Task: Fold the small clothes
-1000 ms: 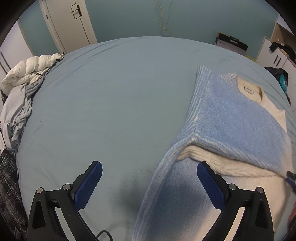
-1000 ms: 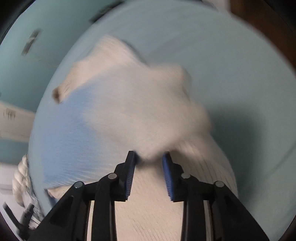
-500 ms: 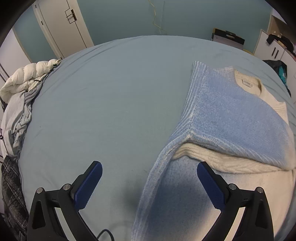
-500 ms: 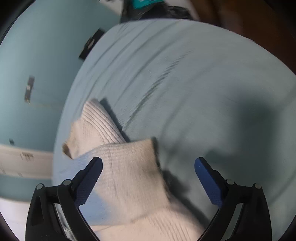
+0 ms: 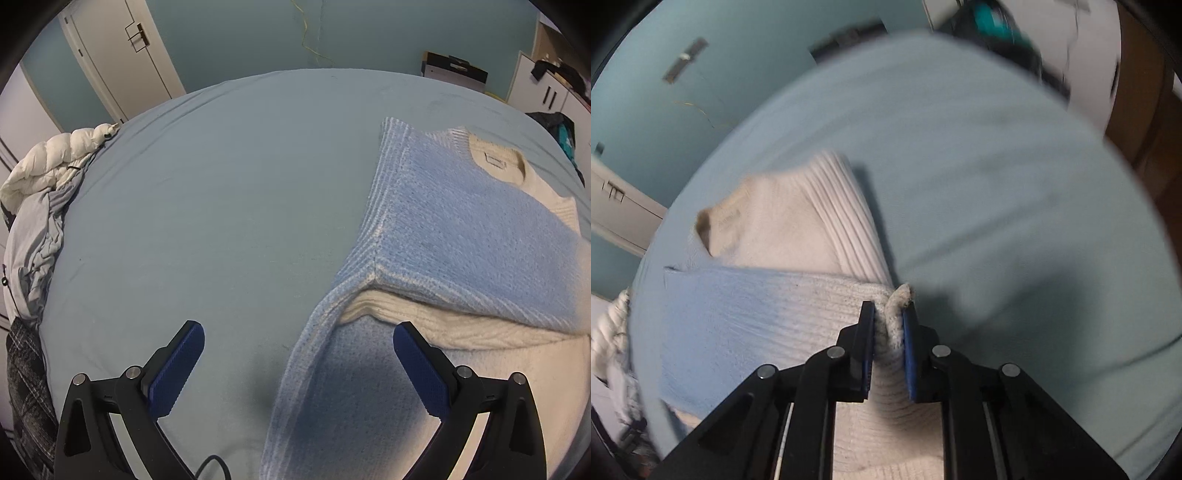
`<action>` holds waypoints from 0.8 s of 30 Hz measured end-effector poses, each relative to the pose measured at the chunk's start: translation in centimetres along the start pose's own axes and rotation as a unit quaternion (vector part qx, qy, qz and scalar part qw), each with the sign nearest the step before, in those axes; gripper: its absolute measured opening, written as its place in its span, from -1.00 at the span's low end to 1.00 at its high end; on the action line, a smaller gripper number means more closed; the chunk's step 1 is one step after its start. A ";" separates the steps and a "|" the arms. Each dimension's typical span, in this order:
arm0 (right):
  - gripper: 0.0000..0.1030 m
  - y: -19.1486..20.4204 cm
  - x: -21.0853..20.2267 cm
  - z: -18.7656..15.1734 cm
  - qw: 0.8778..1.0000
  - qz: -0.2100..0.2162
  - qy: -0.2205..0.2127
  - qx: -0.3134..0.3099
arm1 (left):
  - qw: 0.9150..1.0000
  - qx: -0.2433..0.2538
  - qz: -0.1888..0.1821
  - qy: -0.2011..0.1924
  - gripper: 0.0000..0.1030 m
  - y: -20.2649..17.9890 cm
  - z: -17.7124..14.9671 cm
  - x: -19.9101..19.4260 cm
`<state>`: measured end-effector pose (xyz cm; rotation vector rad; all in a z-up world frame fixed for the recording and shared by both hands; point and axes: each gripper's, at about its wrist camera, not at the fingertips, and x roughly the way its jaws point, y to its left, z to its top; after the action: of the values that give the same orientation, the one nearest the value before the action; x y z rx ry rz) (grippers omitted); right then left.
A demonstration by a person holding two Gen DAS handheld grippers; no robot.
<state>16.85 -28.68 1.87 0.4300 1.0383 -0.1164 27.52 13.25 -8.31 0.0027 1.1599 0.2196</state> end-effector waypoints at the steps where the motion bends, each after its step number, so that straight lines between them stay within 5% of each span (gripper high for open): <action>1: -0.81 0.0 -1.1 0.2 1.000 0.002 -0.024 0.000 | 1.000 0.001 0.000 -0.002 1.00 0.0 -0.1 -0.1; 3: -0.81 0.8 -1.6 0.4 0.998 -0.014 -0.061 -0.013 | 1.000 0.003 0.002 -0.004 1.00 -0.2 -0.1 -0.2; 5: -0.75 2.0 1.1 0.7 0.998 -0.040 -0.040 -0.028 | 1.000 0.006 0.003 -0.004 1.00 -0.3 -0.2 -0.3; 9: -0.08 -1.3 6.0 0.8 0.991 -0.096 0.051 0.075 | 1.000 0.006 0.002 -0.001 1.00 -0.4 -0.3 -0.3; 12: 0.13 -3.8 1.7 0.3 0.985 -0.096 -0.025 0.142 | 1.000 0.003 -0.003 -0.004 1.00 -0.1 -0.3 -0.5; 14: 0.33 -2.5 -0.7 -0.3 0.988 -0.096 -0.052 0.110 | 1.000 0.003 -0.002 -0.009 1.00 -0.1 -0.1 -0.7; 18: 0.35 3.1 -1.9 -3.0 0.995 -0.083 -0.047 0.011 | 1.000 0.007 -0.005 -0.010 1.00 -0.4 -0.2 -0.8; 22: 0.35 7.1 3.4 -6.7 0.996 -0.067 0.029 -0.041 | 1.000 0.011 -0.009 -0.004 1.00 -0.5 -0.8 -0.8; 24: 0.44 7.9 5.0 -7.7 0.991 -0.100 0.020 -0.081 | 1.000 0.012 -0.010 -0.001 1.00 -0.5 -1.1 -0.7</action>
<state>15.48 -17.86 -3.49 0.1808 1.1209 -0.2015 26.31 12.48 -8.20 0.0125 1.1603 0.1872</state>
